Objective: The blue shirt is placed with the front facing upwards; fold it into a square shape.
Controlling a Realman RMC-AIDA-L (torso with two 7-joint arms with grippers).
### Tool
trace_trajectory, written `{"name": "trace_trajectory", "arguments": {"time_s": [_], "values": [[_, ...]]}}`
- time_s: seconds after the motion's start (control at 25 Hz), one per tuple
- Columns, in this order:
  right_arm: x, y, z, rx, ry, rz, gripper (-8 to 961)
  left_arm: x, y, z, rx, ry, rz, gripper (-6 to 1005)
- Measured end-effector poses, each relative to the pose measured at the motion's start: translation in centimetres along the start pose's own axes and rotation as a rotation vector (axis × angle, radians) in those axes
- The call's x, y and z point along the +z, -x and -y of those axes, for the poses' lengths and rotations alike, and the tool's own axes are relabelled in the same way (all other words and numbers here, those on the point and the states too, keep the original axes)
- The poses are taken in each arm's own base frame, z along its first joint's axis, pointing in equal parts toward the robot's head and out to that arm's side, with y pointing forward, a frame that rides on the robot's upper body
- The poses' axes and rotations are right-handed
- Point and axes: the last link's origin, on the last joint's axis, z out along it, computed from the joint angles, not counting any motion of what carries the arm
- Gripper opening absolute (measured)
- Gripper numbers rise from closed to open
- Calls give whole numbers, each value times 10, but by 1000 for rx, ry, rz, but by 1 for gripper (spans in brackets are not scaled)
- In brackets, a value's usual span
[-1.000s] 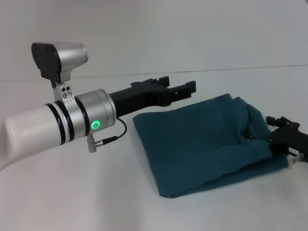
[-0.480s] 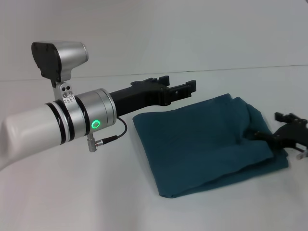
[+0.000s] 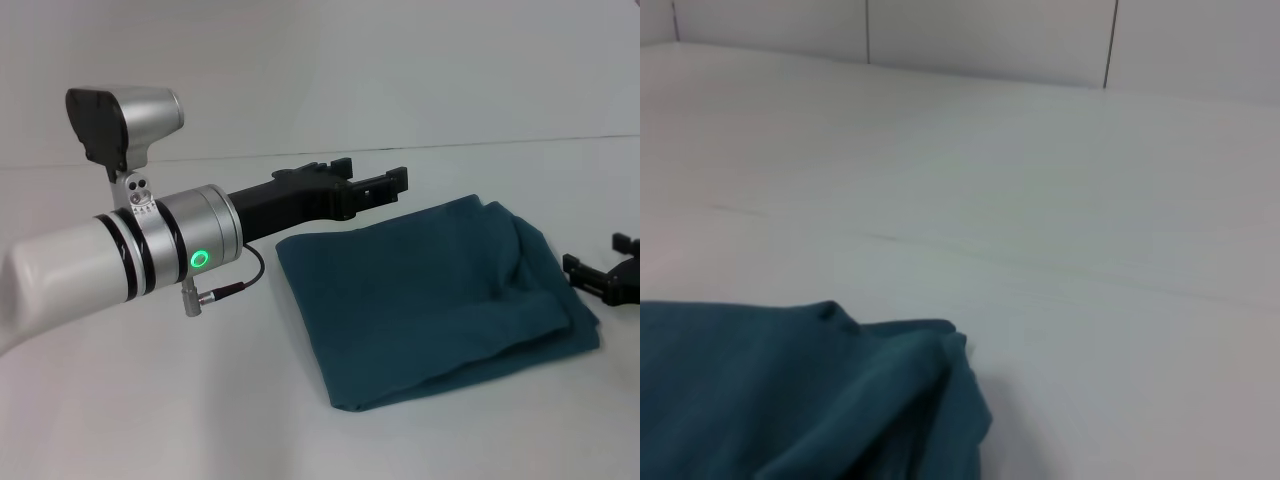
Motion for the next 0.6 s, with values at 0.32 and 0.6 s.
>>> {"name": "trace_trajectory", "arguments": {"time_s": [0.32,0.6], "values": [[5,-1,-7,-4,19,-13,790,0,0,-1,1,5,1,853],[5,-1,-9,-3,25,-14,542,0,0,-1,1,7,2,853]]}}
